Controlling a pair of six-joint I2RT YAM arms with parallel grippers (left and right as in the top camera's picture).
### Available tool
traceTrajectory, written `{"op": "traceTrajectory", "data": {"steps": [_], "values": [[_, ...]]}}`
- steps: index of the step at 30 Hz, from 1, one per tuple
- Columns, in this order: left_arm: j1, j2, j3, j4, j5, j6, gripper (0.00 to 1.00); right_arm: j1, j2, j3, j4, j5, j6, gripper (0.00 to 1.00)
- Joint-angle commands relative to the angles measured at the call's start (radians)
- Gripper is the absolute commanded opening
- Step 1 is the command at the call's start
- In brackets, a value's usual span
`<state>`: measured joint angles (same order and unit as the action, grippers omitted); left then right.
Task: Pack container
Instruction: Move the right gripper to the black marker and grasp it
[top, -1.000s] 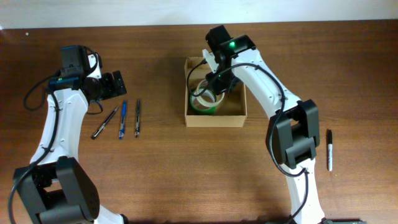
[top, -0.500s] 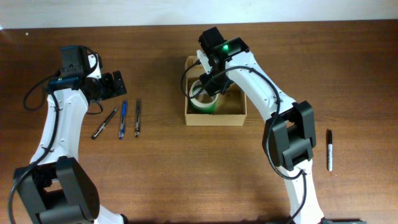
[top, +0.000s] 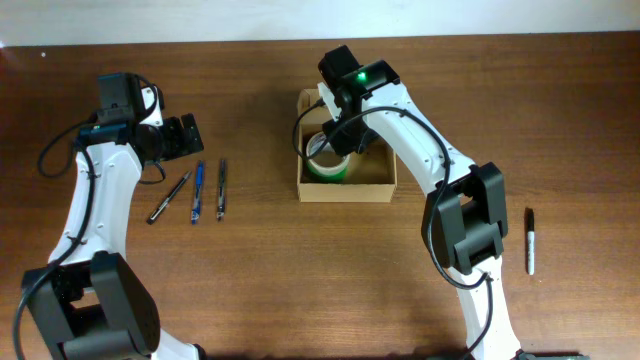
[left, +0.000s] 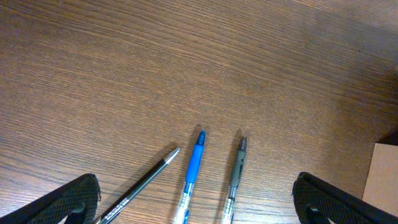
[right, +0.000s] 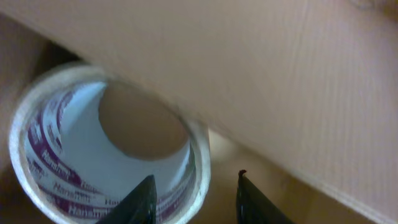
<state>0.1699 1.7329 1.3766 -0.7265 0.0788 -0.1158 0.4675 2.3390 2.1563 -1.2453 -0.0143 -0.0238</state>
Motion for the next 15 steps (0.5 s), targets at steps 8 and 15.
{"op": "traceTrajectory", "data": {"steps": [8, 15], "values": [[0.003, 0.007, 0.019, 0.0, 0.0, 0.016, 0.99, -0.087, -0.431, 0.109, -0.084, 0.232, 0.019, 0.51], [0.003, 0.007, 0.019, 0.0, 0.0, 0.016, 0.99, -0.425, -0.718, -0.167, -0.094, 0.222, 0.092, 0.52]]}}
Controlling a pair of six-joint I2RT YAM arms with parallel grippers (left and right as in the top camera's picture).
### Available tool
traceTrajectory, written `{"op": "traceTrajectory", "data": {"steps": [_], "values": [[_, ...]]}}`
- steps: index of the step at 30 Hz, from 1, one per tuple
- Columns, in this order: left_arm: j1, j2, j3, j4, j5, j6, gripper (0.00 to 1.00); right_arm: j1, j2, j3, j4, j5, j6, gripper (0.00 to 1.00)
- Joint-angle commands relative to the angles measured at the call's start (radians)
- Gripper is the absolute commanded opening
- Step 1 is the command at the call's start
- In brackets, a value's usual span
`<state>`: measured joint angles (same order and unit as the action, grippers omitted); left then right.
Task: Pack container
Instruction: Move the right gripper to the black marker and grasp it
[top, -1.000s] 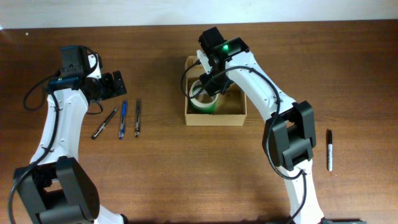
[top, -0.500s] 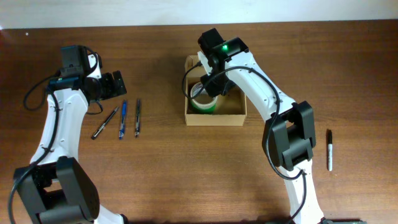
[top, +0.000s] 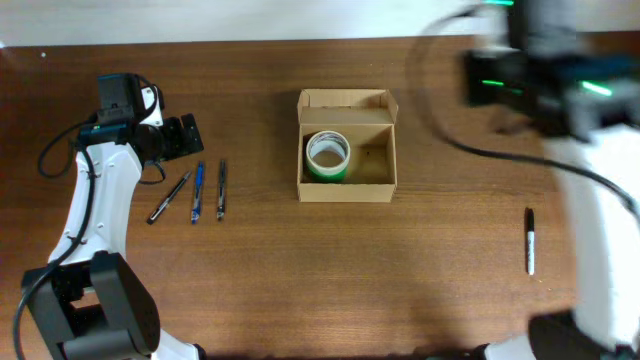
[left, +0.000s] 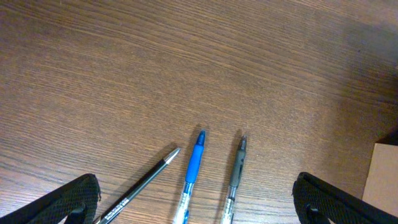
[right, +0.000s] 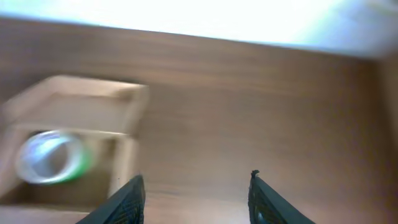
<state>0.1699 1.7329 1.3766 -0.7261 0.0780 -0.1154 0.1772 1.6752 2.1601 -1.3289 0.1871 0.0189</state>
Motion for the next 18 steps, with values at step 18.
{"op": "traceTrajectory", "data": {"steps": [18], "values": [[0.003, 0.007, 0.019, -0.001, 0.001, 0.016, 0.99, -0.509, -0.113, -0.991, 0.369, -0.109, -0.05, 0.51]]}}
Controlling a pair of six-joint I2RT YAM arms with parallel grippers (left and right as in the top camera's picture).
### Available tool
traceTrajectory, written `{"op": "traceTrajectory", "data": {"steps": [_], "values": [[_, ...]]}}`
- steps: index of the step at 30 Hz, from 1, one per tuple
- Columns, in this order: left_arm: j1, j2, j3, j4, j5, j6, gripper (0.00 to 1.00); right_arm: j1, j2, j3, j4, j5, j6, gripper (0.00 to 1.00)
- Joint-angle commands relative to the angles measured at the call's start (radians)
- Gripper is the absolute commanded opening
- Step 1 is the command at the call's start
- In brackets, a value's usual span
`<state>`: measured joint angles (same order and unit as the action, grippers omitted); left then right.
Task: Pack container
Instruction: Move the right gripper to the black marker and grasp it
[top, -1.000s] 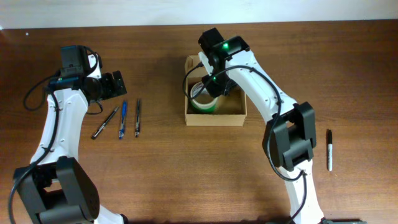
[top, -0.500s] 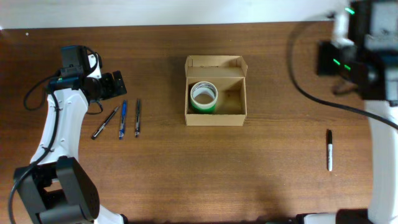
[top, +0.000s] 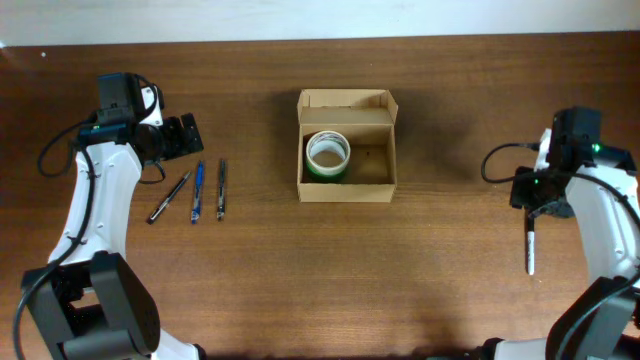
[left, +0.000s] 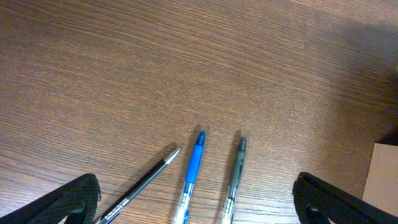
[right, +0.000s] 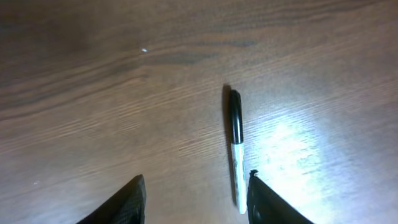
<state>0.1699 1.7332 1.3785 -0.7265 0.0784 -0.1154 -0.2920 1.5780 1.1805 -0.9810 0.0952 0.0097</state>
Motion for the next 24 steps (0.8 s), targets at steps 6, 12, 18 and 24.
{"op": "traceTrajectory", "data": {"steps": [6, 12, 18, 24], "values": [[0.003, 0.007, 0.017, 0.0, 0.0, 0.016, 0.99, -0.105, 0.006, -0.012, 0.032, -0.046, -0.111, 0.55], [0.003, 0.007, 0.017, 0.0, 0.0, 0.016, 0.99, -0.131, 0.086, -0.012, 0.032, -0.029, -0.119, 0.55], [0.003, 0.007, 0.017, 0.0, 0.0, 0.016, 0.99, -0.154, 0.166, -0.014, 0.024, -0.006, -0.121, 0.55], [0.003, 0.007, 0.017, 0.0, 0.0, 0.016, 0.99, -0.161, 0.219, -0.016, 0.045, -0.006, -0.106, 0.55]]}}
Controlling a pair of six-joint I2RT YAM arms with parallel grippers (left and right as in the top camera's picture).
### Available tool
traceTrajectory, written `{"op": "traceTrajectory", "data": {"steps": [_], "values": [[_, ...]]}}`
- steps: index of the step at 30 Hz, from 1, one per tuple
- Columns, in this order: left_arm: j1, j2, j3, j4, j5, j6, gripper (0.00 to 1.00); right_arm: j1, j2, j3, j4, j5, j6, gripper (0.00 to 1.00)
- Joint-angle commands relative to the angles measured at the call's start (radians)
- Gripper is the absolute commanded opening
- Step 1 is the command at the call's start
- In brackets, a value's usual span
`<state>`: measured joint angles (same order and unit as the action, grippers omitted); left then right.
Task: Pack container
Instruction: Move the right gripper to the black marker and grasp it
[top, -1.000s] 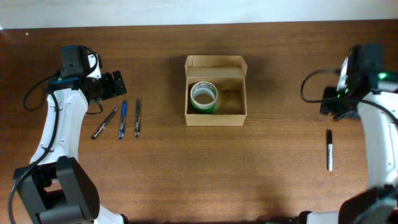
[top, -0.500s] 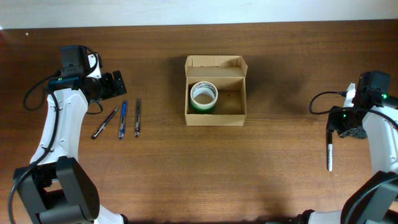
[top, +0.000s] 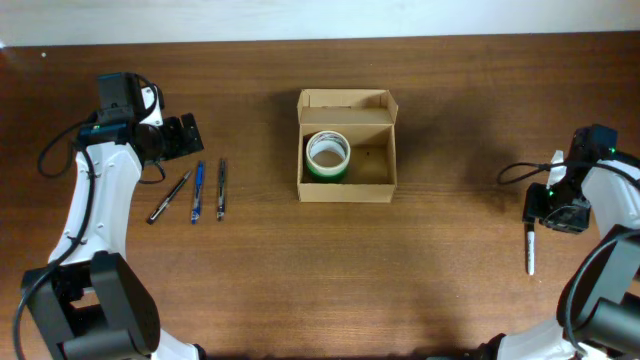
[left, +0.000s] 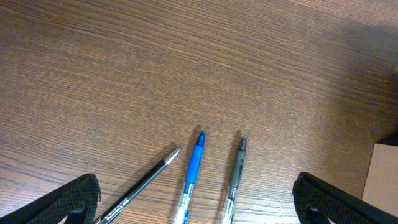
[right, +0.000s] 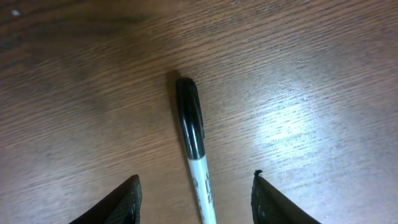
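An open cardboard box (top: 347, 147) stands mid-table with a green-edged roll of tape (top: 327, 154) in its left half. A black-capped white marker (top: 530, 247) (right: 194, 146) lies at the right. My right gripper (right: 196, 202) (top: 548, 212) hangs open low over it, one finger on each side of the barrel. At the left lie a black pencil (left: 140, 183), a blue pen (left: 191, 174) and a grey pen (left: 235, 177). My left gripper (left: 196, 208) (top: 185, 135) is open above them.
The box's right half (top: 372, 160) holds nothing. Its rear flap (top: 346, 100) stands up. The box corner (left: 380, 180) shows at the right edge of the left wrist view. The three pens lie close together, nearly parallel.
My right gripper has come down and closer over the marker, which now fills more of the wrist view between the open fingers. The left arm has not moved.
My right gripper was inside the box at the tape roll, open. Then it was away from the box with the roll left in the left half. Then it was over the marker at the right, and now it is lower, straddling it.
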<state>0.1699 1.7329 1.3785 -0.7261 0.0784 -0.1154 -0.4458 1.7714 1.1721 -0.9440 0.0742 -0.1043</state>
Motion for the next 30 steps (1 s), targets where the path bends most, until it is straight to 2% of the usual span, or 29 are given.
{"op": "traceTrajectory", "data": {"steps": [1, 9, 14, 17, 23, 26, 28, 30], "values": [[0.003, 0.007, 0.017, -0.001, 0.0, 0.016, 0.99, -0.007, 0.034, -0.009, 0.013, 0.015, 0.008, 0.54], [0.003, 0.007, 0.017, -0.001, 0.0, 0.016, 0.99, -0.007, 0.082, -0.06, 0.059, 0.033, 0.039, 0.53], [0.003, 0.007, 0.017, -0.001, 0.0, 0.016, 0.99, -0.007, 0.083, -0.086, 0.089, 0.042, 0.054, 0.47], [0.003, 0.007, 0.017, -0.001, 0.0, 0.016, 0.99, -0.007, 0.083, -0.088, 0.091, 0.05, 0.061, 0.34], [0.003, 0.007, 0.017, -0.001, 0.0, 0.016, 0.99, -0.007, 0.084, -0.139, 0.126, 0.05, 0.099, 0.3], [0.003, 0.007, 0.017, -0.001, 0.0, 0.016, 0.99, -0.007, 0.084, -0.154, 0.135, 0.05, 0.113, 0.18], [0.003, 0.007, 0.017, -0.001, 0.0, 0.016, 0.99, -0.007, 0.084, -0.153, 0.136, 0.049, 0.116, 0.04], [0.003, 0.007, 0.017, -0.001, 0.0, 0.016, 0.99, -0.007, 0.084, -0.149, 0.137, 0.032, 0.129, 0.04]]}}
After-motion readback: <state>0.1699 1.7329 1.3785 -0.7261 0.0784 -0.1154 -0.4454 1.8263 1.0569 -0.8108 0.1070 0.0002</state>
